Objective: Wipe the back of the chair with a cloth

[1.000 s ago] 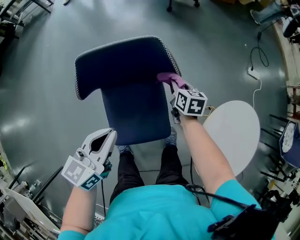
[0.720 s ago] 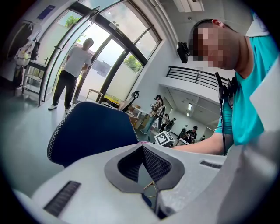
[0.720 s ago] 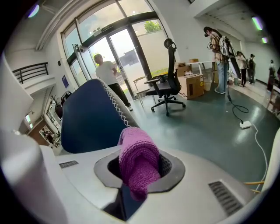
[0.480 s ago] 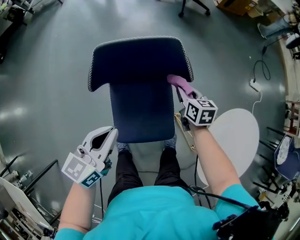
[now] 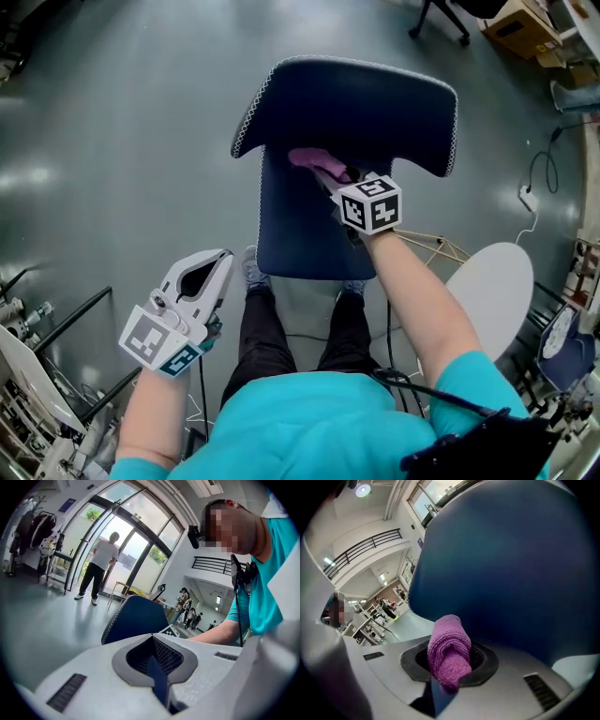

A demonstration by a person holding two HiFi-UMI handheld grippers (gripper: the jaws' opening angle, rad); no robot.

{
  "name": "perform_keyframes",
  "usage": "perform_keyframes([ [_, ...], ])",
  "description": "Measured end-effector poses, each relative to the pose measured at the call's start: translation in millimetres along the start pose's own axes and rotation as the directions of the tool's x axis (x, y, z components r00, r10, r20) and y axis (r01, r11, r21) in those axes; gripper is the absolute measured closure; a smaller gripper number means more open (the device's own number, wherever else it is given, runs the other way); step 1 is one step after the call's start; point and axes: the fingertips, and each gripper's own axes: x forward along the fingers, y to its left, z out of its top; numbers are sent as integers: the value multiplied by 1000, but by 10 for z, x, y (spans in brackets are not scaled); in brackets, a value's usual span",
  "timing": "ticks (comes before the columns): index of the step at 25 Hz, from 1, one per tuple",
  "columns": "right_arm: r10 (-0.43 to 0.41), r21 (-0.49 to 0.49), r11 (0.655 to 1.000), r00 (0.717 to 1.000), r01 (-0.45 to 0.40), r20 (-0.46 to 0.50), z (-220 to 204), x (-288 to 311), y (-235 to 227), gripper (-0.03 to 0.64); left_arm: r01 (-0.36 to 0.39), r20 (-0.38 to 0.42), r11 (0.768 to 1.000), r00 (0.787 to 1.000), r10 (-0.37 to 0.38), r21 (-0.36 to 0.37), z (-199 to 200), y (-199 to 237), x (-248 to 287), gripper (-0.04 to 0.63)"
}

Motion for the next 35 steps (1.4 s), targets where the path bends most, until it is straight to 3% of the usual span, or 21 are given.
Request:
perform_keyframes([
  [10, 78, -123, 988, 984, -98, -162, -183, 1245, 558, 537, -89, 25, 993, 996, 91, -74, -189, 621, -558, 591],
  [18, 17, -87, 996, 977, -37, -210, -388, 1907, 533, 537, -128, 12, 983, 991, 131, -128, -430, 1009, -875, 591],
  [22, -43, -32, 999, 977, 37, -210, -427, 2021, 331, 537, -135, 9, 981, 990, 137, -138, -473, 1128, -957, 591],
  [26, -64, -56, 997, 977, 54, -204, -440, 2023, 271, 537, -128, 2, 982, 992, 129, -142, -474, 1119, -895, 591],
  [35, -97, 17, 995, 979, 102, -180, -471, 1832, -67, 537, -75, -40, 991, 997, 71, -112, -403, 926, -447, 591],
])
